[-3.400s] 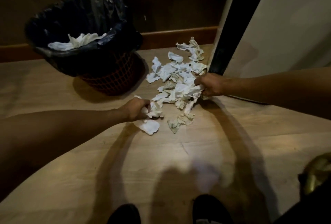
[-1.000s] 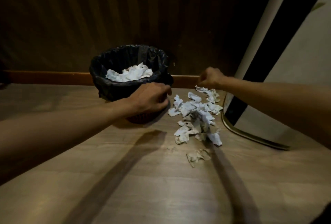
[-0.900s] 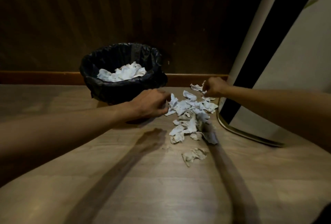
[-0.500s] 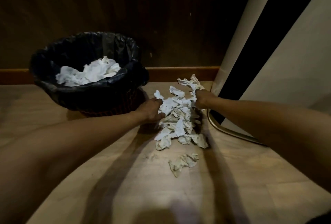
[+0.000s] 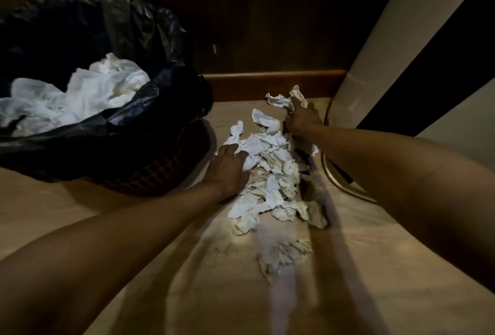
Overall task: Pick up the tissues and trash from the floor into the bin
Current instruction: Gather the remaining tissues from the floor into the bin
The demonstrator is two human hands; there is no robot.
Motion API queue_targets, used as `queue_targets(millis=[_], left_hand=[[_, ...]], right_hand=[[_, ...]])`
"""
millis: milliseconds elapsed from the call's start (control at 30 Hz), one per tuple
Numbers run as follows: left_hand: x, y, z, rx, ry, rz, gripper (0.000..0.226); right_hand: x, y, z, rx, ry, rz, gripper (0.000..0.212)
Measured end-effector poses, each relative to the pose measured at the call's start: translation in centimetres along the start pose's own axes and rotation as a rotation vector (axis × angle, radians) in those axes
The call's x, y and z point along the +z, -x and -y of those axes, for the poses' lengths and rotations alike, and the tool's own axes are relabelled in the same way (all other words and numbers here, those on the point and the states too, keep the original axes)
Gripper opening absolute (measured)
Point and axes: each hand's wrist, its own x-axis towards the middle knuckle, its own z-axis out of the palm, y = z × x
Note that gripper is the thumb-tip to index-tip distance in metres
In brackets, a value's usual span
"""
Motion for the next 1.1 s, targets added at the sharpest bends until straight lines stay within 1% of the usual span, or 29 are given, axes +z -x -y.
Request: queue_targets(millis=[100, 167, 267, 300, 333, 367, 400, 467, 500, 533, 567, 600, 633, 667, 767, 833, 867, 933, 967, 1033, 1067, 1100], left_hand=[[-0.3, 0.3, 0.4, 0.085, -0.026, -0.075, 0.043], [-0.8, 0.4, 0.5, 0.1, -0.006, -0.097, 0.036], [-1.2, 0.9, 0.7, 0.11, 0.029, -0.11, 0.03], [-1.4, 1.1, 0.8, 0.103, 0.055, -0.115, 0.028], [-1.5, 1.2, 1.1, 0.092, 0.082, -0.122, 0.027], [-1.5, 1.3, 1.4, 0.079, 0.108, -0.128, 0.026], [-1.4, 1.4, 1.7, 0.066, 0.141, -0.132, 0.027], [-1.1, 1.7, 2.4, 0.059, 0.209, -0.139, 0.034], [-0.9, 1.9, 2.6, 0.069, 0.228, -0.136, 0.04], [-0.8, 2.2, 2.7, 0.089, 0.235, -0.125, 0.046], [-0.8, 2.4, 2.6, 0.111, 0.237, -0.109, 0.051], [-0.8, 2.7, 2.5, 0.137, 0.239, -0.088, 0.054], [-0.8, 2.9, 2.3, 0.165, 0.237, -0.063, 0.054], [-0.9, 3.1, 2.0, 0.198, 0.229, -0.042, 0.053], [-0.7, 3.5, 1.2, 0.254, 0.143, 0.013, 0.051], [-0.4, 3.7, 0.6, 0.302, 0.07, 0.085, 0.06], [-0.4, 3.9, 0.3, 0.33, 0.024, 0.129, 0.066], [-0.4, 4.2, -0.3, 0.37, -0.065, 0.213, 0.074], [-0.5, 4.4, -0.5, 0.378, -0.097, 0.24, 0.072], [-0.9, 4.8, -0.9, 0.381, -0.112, 0.247, 0.062], [-1.2, 5.1, -1.0, 0.38, -0.092, 0.233, 0.055], [-1.5, 5.3, -1.0, 0.372, -0.06, 0.22, 0.048]], right_hand=[[0.6, -1.1, -0.1, -0.002, -0.011, 0.072, 0.069], [1.2, -1.7, -0.2, -0.009, 0.02, 0.065, 0.061], [1.7, -2.1, -0.4, -0.122, 0.044, -0.117, 0.028], [1.8, -2.0, -0.5, -0.141, 0.011, -0.161, 0.019], [1.8, -1.8, -0.4, -0.145, -0.03, -0.19, 0.015], [1.9, -1.7, -0.3, -0.146, -0.074, -0.212, 0.016], [1.9, -1.6, 0.1, -0.14, -0.127, -0.226, 0.022], [1.9, -0.9, 1.4, -0.128, -0.213, -0.21, 0.035], [2.0, -0.6, 2.1, -0.158, -0.22, -0.189, 0.039], [2.1, -0.3, 2.7, -0.217, -0.195, -0.159, 0.043], [2.1, 0.0, 3.1, -0.281, -0.154, -0.117, 0.053], [2.1, 0.2, 3.4, -0.333, -0.097, -0.07, 0.064], [2.2, 0.3, 3.4, -0.36, -0.043, -0.052, 0.069], [2.3, 0.4, 3.5, -0.363, -0.028, -0.048, 0.065], [1.5, 0.8, 3.7, -0.334, -0.112, -0.07, 0.045], [-0.2, 0.7, 3.4, -0.291, -0.109, -0.113, 0.031], [-1.2, 0.6, 3.2, -0.276, -0.099, -0.137, 0.028], [-2.6, 0.8, 2.1, -0.241, -0.048, -0.128, 0.028], [-2.9, 1.3, 1.7, -0.214, -0.015, -0.097, 0.026], [-2.2, 2.2, 0.4, -0.124, -0.015, -0.004, 0.024], [-1.7, 3.1, 0.0, -0.068, -0.039, 0.046, 0.031], [-1.3, 4.0, -0.5, -0.023, -0.074, 0.087, 0.044]])
